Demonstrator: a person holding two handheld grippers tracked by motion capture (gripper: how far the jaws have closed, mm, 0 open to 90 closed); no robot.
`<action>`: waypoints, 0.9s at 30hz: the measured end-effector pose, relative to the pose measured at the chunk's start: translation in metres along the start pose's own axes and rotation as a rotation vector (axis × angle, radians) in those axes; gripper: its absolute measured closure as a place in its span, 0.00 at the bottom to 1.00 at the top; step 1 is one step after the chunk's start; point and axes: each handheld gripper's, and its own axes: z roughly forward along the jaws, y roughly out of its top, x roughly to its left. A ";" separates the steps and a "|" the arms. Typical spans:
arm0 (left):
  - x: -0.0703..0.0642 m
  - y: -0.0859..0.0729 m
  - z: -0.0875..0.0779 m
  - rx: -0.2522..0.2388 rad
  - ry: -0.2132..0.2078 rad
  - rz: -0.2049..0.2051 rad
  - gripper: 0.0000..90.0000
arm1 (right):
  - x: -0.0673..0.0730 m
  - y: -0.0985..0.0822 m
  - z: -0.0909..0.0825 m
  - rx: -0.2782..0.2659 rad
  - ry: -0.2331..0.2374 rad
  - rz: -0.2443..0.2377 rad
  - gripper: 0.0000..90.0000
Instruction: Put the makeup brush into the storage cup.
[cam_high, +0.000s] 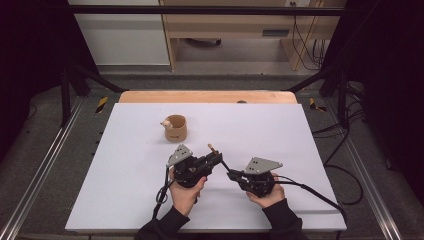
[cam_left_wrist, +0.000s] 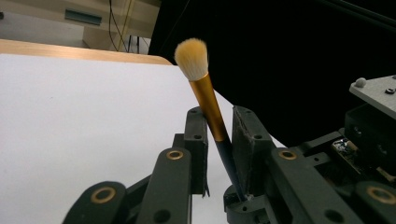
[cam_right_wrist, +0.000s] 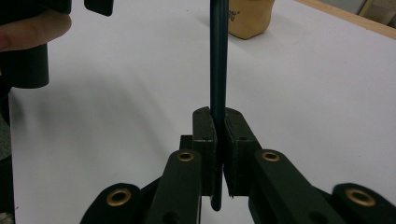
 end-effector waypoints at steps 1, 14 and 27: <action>0.000 0.000 0.000 0.001 -0.002 0.000 0.85 | 0.000 0.000 0.000 0.001 0.000 0.001 0.94; -0.006 0.002 -0.001 -0.005 -0.032 -0.002 0.90 | 0.001 -0.001 0.002 -0.005 -0.002 -0.003 0.94; -0.012 0.004 0.000 0.003 -0.045 0.012 0.92 | 0.001 -0.001 0.002 -0.009 0.000 -0.004 0.94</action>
